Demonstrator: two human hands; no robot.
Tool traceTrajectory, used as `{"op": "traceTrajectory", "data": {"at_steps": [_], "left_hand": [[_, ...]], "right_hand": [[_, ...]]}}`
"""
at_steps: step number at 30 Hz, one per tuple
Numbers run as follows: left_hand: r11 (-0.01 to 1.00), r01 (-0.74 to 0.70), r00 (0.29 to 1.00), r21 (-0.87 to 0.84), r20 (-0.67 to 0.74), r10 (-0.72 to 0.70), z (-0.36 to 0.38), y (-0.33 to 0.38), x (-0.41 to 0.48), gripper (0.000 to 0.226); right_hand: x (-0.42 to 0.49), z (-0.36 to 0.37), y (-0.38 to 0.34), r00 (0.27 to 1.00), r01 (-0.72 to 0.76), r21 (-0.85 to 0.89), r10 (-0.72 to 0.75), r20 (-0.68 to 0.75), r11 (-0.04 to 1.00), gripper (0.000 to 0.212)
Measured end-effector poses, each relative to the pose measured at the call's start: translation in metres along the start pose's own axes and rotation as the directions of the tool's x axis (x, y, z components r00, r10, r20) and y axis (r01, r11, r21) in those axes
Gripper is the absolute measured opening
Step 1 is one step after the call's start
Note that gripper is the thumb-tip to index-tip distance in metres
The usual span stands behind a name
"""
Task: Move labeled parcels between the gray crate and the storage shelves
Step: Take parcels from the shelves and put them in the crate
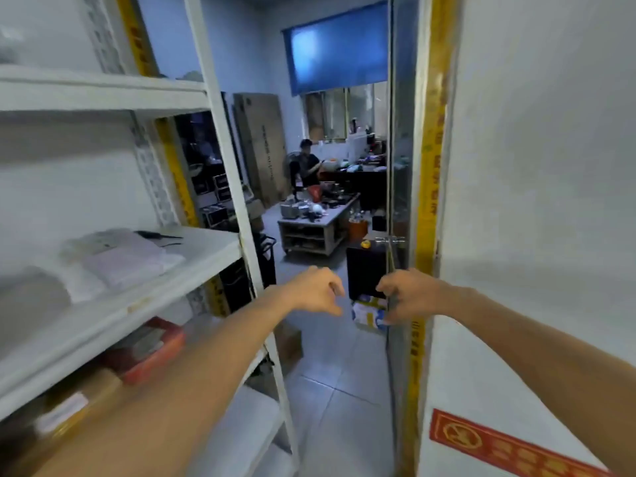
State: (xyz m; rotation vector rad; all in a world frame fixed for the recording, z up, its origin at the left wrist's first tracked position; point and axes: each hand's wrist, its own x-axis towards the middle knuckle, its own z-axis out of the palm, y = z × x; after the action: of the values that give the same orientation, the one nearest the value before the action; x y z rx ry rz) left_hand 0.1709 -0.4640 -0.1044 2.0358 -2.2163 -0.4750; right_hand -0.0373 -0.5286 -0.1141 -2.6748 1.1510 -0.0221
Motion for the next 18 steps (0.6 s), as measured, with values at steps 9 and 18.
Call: {"op": "traceTrajectory", "data": {"at_steps": [9, 18], "left_hand": [[0.857, 0.496, 0.840, -0.137, -0.173, -0.514, -0.028, -0.129, -0.136, 0.042], [0.723, 0.676, 0.675, -0.143, -0.272, -0.685, -0.041, -0.135, -0.154, 0.043]], "right_hand": [[0.112, 0.026, -0.156, 0.879, 0.457, 0.071, -0.463, 0.117, 0.886, 0.072], [0.180, 0.012, -0.183, 0.766, 0.619, 0.067, -0.620, 0.169, 0.783, 0.076]]}}
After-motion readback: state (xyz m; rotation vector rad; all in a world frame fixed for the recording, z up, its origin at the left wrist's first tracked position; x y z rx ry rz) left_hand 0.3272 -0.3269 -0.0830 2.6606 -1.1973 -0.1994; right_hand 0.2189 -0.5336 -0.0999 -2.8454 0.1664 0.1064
